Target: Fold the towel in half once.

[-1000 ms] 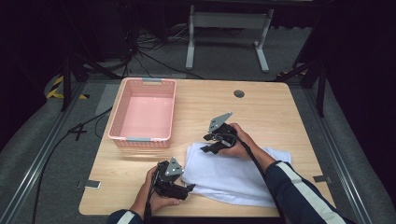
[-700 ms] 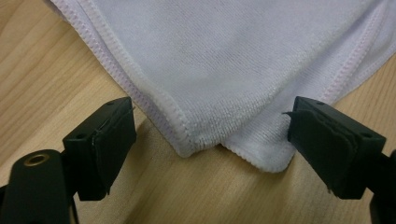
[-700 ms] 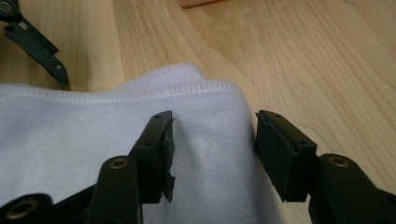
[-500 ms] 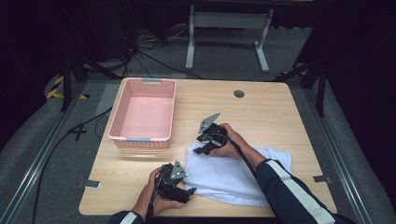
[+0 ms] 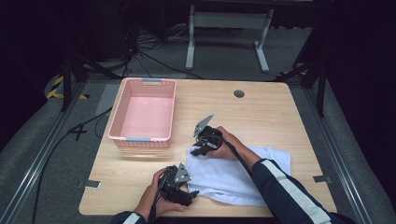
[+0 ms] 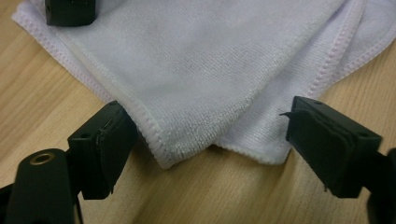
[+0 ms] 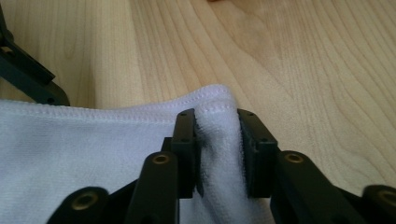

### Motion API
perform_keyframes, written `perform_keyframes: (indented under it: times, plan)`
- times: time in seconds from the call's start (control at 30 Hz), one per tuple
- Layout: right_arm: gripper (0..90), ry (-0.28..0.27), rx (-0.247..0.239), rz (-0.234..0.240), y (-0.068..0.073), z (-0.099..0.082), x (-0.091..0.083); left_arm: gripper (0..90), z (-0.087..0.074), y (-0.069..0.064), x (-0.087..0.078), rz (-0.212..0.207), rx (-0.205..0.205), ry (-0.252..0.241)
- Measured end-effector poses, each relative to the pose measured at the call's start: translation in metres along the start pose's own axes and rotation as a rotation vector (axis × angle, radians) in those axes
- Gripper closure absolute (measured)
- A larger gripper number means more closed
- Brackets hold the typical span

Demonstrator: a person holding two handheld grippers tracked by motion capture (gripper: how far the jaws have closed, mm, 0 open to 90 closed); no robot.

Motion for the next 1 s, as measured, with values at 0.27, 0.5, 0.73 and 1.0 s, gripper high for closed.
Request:
perform_keyframes:
  times: [0.27, 0.5, 0.73, 1.0]
  plan:
    - [74.4, 0.003, -0.010, -0.002, 0.002, 0.000, 0.000, 15.6, 0.001, -0.009, -0.006, -0.032, -0.003, 0.001]
    - [74.3, -0.002, -0.007, -0.016, 0.003, 0.000, -0.001, 16.0, 0.007, -0.015, 0.008, 0.011, 0.018, 0.035]
    - [74.5, 0.000, -0.018, -0.039, 0.005, 0.000, -0.001, 4.3, 0.008, -0.009, 0.016, 0.023, -0.040, 0.051]
    - [78.8, -0.034, -0.025, -0.056, 0.005, 0.005, -0.006, 50.1, 0.008, 0.005, 0.006, 0.070, -0.067, 0.016]
Point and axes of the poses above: each handheld gripper's, and its own axes: x roughly forward along the jaws, z roughly out of its top, y roughly to its left, the point moved 4 cm from there along x, roughly forward along the jaws, and after that the axes turned 4 degrees about y, right-handed, at the moved point
